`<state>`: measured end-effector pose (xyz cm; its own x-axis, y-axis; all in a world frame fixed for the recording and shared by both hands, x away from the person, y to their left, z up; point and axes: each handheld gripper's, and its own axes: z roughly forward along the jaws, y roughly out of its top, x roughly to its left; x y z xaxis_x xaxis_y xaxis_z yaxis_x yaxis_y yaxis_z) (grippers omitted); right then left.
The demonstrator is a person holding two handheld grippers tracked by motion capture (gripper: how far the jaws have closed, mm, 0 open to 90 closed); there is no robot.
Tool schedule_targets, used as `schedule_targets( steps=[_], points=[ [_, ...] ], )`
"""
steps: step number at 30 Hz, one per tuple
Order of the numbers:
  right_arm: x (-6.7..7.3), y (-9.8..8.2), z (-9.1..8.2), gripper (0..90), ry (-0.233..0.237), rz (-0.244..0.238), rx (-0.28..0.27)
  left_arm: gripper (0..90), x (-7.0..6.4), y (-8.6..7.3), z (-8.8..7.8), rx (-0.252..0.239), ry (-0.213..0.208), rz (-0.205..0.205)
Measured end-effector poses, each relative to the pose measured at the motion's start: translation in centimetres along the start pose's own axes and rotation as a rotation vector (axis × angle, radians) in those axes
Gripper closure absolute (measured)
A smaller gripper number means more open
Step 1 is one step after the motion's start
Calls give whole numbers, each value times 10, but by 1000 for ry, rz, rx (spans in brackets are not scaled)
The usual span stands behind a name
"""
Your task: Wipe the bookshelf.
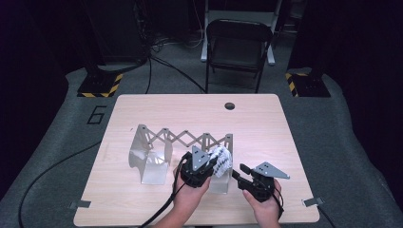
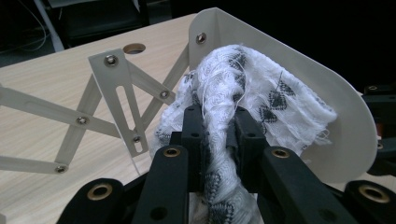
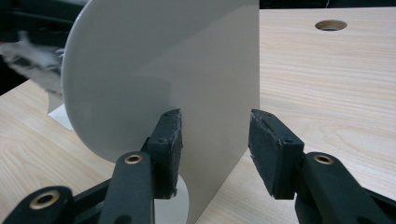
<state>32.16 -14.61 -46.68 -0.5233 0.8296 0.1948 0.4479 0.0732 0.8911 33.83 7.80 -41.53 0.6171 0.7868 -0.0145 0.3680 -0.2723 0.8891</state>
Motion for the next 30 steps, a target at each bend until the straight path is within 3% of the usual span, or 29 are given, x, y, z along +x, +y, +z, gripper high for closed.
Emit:
schedule_targets(
  steps=[8,12,18,23,30],
  points=[
    [9,2,5,554,10,-32,0,781,-9,-8,18,55,-6,35],
    [10,1,7,554,9,-40,5,782,-11,-15,23,75,-45,22],
    [8,2,8,545,8,-42,0,783,-9,-4,15,44,-53,25],
    [6,4,9,533,13,-35,-10,782,-9,15,2,-27,-58,21],
    [3,6,11,505,10,-31,-35,782,-11,12,6,-13,-85,22]
  ],
)
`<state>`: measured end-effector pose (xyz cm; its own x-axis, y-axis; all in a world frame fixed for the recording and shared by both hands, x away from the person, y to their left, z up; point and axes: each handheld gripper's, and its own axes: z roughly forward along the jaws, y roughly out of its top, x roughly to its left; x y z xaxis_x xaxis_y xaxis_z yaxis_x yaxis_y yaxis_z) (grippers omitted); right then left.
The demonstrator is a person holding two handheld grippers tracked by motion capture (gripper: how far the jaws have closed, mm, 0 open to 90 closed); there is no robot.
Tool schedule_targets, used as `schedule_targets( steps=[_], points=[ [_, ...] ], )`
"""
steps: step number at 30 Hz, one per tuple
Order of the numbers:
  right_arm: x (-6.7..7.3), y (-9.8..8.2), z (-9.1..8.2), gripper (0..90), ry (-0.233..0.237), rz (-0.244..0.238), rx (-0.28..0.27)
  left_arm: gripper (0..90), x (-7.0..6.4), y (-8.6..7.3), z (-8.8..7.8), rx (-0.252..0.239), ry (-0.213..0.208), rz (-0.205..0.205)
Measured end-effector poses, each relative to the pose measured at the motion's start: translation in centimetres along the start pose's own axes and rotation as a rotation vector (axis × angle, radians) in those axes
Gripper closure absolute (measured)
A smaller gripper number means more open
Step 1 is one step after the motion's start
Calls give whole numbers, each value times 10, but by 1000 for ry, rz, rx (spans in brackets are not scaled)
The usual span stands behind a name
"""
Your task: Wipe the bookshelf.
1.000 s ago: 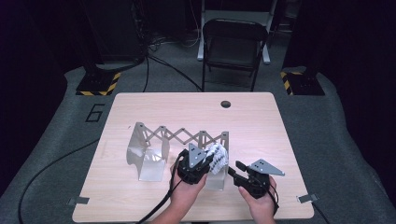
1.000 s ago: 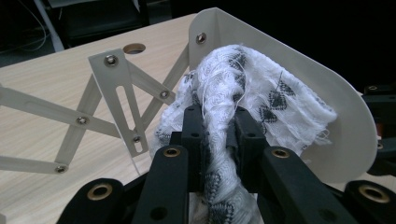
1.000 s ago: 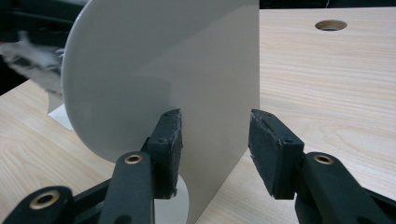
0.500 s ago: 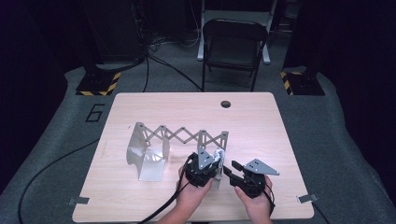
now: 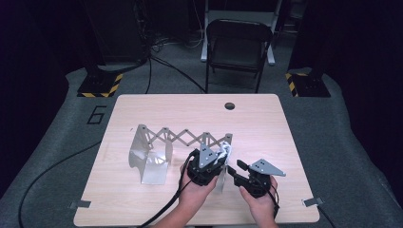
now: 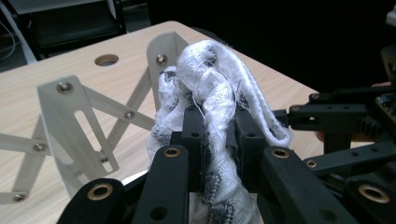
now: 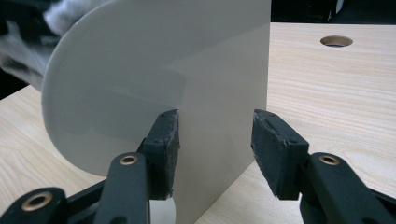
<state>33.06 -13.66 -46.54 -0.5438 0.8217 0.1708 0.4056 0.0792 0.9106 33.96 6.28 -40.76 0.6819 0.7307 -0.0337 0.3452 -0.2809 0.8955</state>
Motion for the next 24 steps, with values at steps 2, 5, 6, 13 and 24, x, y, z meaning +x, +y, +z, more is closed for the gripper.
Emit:
schedule_targets(
  steps=[2,5,6,13,24],
  points=[
    [-1,-1,0,488,-7,4,-2,783,0,-3,3,9,-5,-1],
    [-2,-1,1,482,-8,9,-4,784,1,-7,7,24,-7,-2],
    [-2,-2,2,478,-11,12,-1,784,3,-10,10,36,-13,-19],
    [-6,-3,4,471,9,39,-4,784,10,-3,10,10,-40,-52],
    [-8,-5,7,471,6,32,-3,784,21,12,24,-5,-65,-109]
  ],
)
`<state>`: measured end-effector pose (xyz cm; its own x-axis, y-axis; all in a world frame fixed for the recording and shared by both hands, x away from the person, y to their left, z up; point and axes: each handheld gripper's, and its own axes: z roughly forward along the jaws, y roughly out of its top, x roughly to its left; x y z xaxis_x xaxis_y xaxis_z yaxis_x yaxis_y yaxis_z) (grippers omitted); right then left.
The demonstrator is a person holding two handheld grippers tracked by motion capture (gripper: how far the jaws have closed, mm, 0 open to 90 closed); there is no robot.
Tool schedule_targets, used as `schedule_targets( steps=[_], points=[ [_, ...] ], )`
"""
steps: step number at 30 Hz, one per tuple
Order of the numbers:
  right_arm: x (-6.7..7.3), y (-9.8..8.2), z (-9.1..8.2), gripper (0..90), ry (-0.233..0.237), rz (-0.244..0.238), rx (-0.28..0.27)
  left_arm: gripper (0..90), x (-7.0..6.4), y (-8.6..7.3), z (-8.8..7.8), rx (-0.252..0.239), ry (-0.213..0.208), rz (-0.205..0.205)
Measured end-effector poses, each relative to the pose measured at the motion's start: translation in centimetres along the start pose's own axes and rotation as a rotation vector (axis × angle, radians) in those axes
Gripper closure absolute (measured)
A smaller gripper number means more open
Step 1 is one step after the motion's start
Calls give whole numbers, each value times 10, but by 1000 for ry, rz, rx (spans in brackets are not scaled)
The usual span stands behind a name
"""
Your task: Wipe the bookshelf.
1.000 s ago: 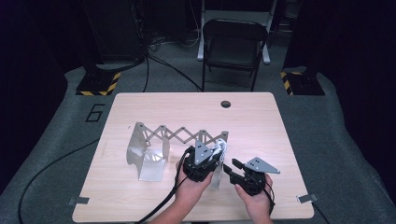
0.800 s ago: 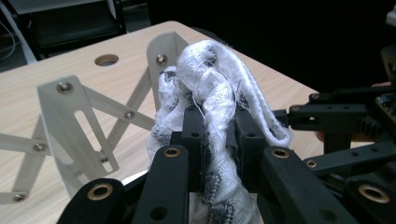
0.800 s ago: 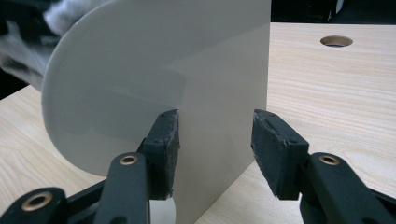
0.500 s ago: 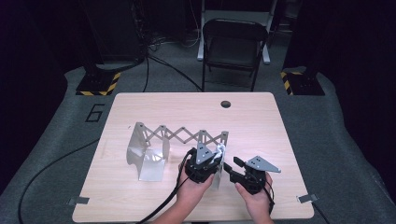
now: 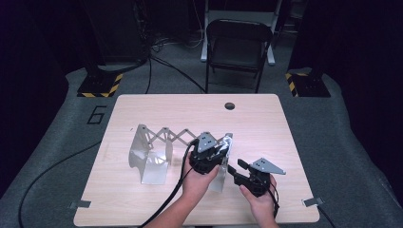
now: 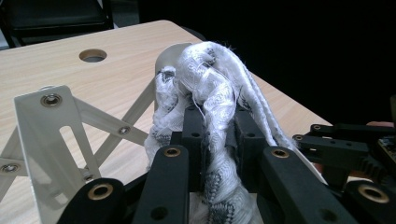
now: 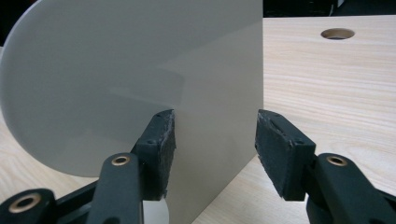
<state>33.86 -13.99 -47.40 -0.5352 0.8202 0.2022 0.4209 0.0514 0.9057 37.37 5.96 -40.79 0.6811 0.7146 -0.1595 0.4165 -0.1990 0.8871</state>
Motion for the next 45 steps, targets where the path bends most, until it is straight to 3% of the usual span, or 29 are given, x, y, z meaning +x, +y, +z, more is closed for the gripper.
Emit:
schedule_targets(
  steps=[3,9,14,17,22,26,27,30,32,45],
  points=[
    [-1,0,0,458,-11,-3,-4,784,-2,-4,3,12,19,28],
    [0,-1,0,470,-22,-10,-7,783,-5,-17,14,56,58,40],
    [-4,-2,-1,464,-10,-6,-5,784,-4,-28,22,97,53,33],
    [-6,-3,-1,462,-10,1,-2,784,-3,-26,21,94,49,39],
    [-6,-3,0,459,-8,8,1,784,-1,-8,11,32,34,17],
    [-6,-3,1,450,-20,3,-4,783,-1,-3,14,30,45,22],
    [-6,-3,1,450,-20,2,-5,784,-2,-4,17,30,46,15],
    [-7,-3,0,450,-21,2,-6,784,-4,-11,20,61,59,47],
    [-8,-3,0,454,-21,1,-5,784,-4,-16,23,73,58,34],
    [-10,-6,1,470,-29,15,-1,785,-8,-47,30,161,49,54]
  ],
)
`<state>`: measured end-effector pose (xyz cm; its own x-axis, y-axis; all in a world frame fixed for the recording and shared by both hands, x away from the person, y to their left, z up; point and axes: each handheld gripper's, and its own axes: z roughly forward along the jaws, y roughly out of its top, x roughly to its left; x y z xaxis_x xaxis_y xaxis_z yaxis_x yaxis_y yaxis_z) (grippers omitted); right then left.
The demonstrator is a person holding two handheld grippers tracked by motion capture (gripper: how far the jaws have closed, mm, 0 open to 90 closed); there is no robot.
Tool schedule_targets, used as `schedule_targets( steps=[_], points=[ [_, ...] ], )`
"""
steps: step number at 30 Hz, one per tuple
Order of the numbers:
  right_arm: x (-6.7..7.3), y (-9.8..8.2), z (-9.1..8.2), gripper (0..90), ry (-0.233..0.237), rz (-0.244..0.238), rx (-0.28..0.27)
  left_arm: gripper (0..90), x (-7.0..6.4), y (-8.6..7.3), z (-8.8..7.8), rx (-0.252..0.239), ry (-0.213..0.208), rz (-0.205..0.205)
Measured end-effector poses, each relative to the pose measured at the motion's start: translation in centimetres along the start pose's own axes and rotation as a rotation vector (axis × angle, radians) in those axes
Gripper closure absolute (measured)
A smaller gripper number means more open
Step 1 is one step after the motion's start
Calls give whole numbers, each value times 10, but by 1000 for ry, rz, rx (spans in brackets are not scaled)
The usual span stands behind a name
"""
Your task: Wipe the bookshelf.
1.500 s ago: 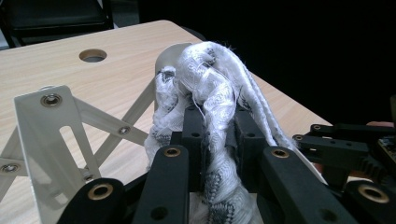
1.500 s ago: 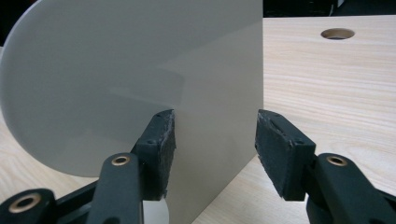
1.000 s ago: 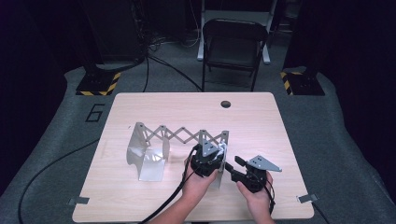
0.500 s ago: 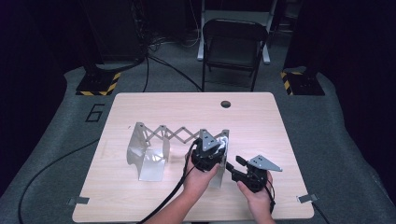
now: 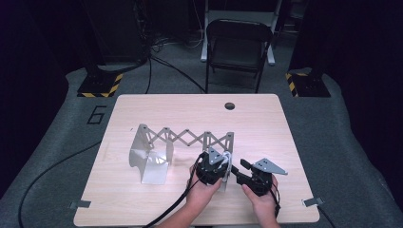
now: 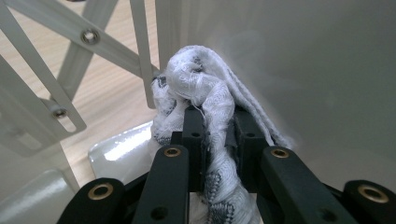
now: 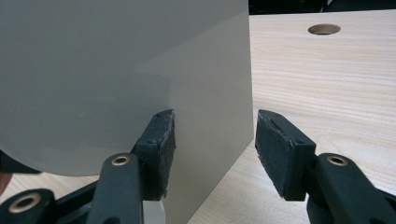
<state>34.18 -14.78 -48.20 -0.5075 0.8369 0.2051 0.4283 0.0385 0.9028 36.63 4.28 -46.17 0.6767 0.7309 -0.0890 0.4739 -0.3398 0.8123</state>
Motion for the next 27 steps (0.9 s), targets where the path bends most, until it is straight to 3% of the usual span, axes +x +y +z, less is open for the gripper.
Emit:
schedule_targets(
  steps=[4,14,17,27],
  points=[
    [0,0,0,470,3,9,6,785,0,-1,-3,-5,-15,-8],
    [-1,-1,1,474,3,5,0,786,-4,16,-42,-100,-80,4],
    [0,-1,1,478,2,6,0,786,-7,16,-50,-119,-99,-15],
    [0,-2,2,489,-2,10,1,786,-14,9,-62,-147,-126,-11]
  ],
)
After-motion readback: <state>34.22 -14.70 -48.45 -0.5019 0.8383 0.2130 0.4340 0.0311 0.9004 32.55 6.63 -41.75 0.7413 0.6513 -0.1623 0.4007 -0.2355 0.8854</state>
